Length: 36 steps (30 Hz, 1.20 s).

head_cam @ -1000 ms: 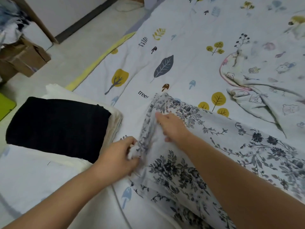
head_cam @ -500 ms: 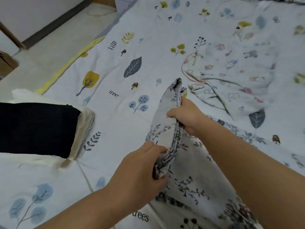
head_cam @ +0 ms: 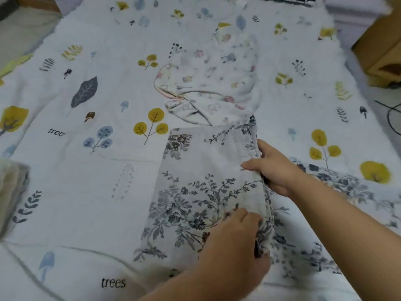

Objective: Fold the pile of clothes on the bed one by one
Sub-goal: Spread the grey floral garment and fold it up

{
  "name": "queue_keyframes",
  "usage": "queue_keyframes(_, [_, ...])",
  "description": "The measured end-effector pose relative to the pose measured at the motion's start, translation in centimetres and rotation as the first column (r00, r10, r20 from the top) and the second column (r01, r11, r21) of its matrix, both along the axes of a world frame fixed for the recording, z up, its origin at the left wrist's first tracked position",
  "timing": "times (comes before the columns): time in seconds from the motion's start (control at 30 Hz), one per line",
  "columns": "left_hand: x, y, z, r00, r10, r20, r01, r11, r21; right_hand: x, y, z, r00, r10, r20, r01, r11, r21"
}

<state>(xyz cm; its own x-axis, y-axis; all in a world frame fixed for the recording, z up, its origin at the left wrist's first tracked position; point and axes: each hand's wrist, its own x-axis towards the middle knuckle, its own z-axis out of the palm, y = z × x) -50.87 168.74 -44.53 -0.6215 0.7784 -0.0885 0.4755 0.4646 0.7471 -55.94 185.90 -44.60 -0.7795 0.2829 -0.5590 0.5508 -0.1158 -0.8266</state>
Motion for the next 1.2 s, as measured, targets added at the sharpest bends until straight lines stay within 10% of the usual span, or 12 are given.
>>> queue_keyframes(0.23, [3.5, 5.2, -4.0, 0.979, -0.194, 0.068, 0.203, 0.965, -0.165, 5.3, 3.5, -4.6, 0.963, -0.265, 0.042, 0.252, 0.947, 0.198])
queue_keyframes(0.37, [3.3, 5.2, -6.0, 0.882, -0.432, 0.191, 0.465, 0.863, -0.196, 6.0, 4.1, -7.5, 0.944, -0.234, 0.231, 0.104, 0.878, 0.467])
queue_keyframes(0.47, [1.0, 3.1, -7.5, 0.941, -0.267, -0.206, 0.218, 0.948, -0.232, 6.2, 4.0, -8.0, 0.931, -0.177, 0.320, 0.000, 0.874, 0.485])
queue_keyframes(0.6, [-3.9, 0.1, -8.4, 0.943, -0.057, -0.329, -0.131, 0.843, -0.522, 6.2, 4.3, -8.2, 0.961, -0.145, 0.237, -0.020, 0.816, 0.578])
queue_keyframes(0.73, [-5.0, -1.8, -10.2, 0.946, -0.093, -0.310, -0.112, 0.805, -0.583, 6.9, 5.1, -7.8, 0.941, -0.327, 0.083, 0.177, 0.688, 0.704])
queue_keyframes(0.87, [-4.7, -2.8, -13.0, 0.925, -0.250, -0.287, -0.013, 0.734, -0.680, 8.0, 4.6, -9.1, 0.886, -0.297, 0.357, -0.031, 0.729, 0.684])
queue_keyframes(1.07, [-5.3, -2.4, -12.5, 0.918, -0.127, -0.375, -0.121, 0.811, -0.572, 6.7, 3.4, -9.3, 0.967, -0.037, 0.253, -0.240, 0.218, 0.946])
queue_keyframes(1.2, [-4.9, -3.1, -14.3, 0.930, -0.199, -0.308, -0.057, 0.752, -0.657, 8.2, 4.8, -12.9, 0.852, 0.086, 0.517, -0.516, 0.309, 0.799])
